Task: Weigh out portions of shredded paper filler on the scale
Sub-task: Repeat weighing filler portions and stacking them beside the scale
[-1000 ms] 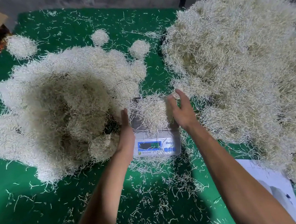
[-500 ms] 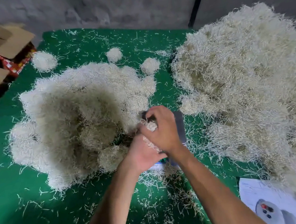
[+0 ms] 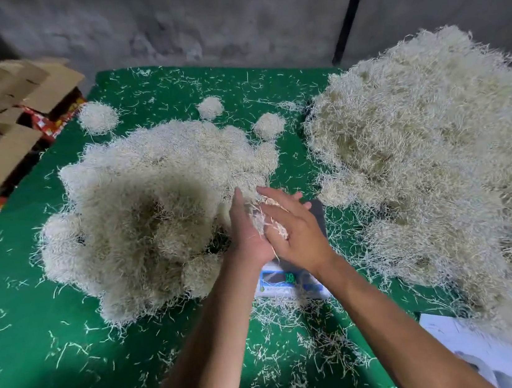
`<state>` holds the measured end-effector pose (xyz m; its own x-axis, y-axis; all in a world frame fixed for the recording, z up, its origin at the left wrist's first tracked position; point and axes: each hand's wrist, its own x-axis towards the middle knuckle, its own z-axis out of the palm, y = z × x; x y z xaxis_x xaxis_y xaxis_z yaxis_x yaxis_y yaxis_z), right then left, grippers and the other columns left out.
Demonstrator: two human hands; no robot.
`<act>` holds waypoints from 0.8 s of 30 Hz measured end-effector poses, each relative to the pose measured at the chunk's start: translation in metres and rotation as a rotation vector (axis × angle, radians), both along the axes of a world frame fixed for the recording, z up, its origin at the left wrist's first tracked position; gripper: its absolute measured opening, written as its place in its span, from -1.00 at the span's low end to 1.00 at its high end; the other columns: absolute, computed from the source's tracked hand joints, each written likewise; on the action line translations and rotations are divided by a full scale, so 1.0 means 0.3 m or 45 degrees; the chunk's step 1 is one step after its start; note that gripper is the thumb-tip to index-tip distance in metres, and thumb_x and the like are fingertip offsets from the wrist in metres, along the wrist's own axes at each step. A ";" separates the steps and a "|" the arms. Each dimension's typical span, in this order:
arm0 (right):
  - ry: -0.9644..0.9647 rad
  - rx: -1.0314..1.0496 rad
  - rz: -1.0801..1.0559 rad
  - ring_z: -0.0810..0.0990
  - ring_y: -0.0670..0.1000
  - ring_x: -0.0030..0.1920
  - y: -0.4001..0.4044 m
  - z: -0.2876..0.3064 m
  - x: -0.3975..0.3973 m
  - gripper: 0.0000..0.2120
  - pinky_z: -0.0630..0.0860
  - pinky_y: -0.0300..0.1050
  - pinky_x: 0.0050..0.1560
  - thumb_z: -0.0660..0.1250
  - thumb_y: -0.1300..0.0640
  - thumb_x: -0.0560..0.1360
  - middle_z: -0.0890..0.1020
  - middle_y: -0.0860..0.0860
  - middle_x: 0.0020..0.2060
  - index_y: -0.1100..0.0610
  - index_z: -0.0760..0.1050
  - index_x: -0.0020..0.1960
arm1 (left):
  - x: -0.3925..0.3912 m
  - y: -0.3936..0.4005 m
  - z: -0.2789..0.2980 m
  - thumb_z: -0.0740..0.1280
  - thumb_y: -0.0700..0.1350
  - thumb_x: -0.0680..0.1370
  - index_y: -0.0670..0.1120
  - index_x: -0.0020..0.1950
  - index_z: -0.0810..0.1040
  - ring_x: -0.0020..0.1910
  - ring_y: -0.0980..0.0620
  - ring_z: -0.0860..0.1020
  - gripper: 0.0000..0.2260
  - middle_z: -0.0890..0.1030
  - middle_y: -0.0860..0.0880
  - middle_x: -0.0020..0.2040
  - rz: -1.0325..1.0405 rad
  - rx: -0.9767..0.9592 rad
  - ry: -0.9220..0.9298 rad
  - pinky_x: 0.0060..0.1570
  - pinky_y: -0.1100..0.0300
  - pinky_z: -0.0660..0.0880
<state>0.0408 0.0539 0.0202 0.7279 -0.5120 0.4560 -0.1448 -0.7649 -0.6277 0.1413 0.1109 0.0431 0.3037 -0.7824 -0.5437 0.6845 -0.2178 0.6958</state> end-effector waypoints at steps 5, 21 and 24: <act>-0.092 0.203 -0.197 0.61 -0.24 0.10 0.014 -0.007 -0.008 -0.77 0.47 -0.36 0.20 0.25 0.10 0.58 0.71 -0.07 0.07 0.01 0.68 0.09 | -0.117 0.006 -0.052 0.16 0.09 0.67 -0.18 0.44 0.46 0.40 -0.16 0.50 -0.54 0.42 -0.29 0.48 -0.039 0.109 0.229 0.42 0.02 0.41; -0.253 1.079 -0.625 0.52 -0.23 0.30 -0.104 -0.052 -0.256 -0.51 0.46 -0.08 0.32 -0.02 -0.32 0.61 0.55 -0.34 0.27 -0.20 0.44 0.41 | -0.030 -0.182 0.171 0.14 0.34 0.62 -0.23 0.45 0.35 0.29 -0.24 0.53 -0.30 0.53 -0.32 0.28 0.340 -0.315 0.283 0.42 -0.12 0.39; -0.555 1.059 -0.758 0.51 -0.11 0.35 -0.179 0.028 -0.258 -0.41 0.39 0.19 0.45 -0.04 -0.34 0.62 0.53 -0.28 0.31 -0.09 0.39 0.49 | 0.040 -0.229 0.268 0.26 0.50 0.39 -0.22 0.41 0.35 0.36 -0.43 0.45 -0.10 0.39 -0.42 0.42 0.284 -0.503 0.425 0.46 -0.28 0.29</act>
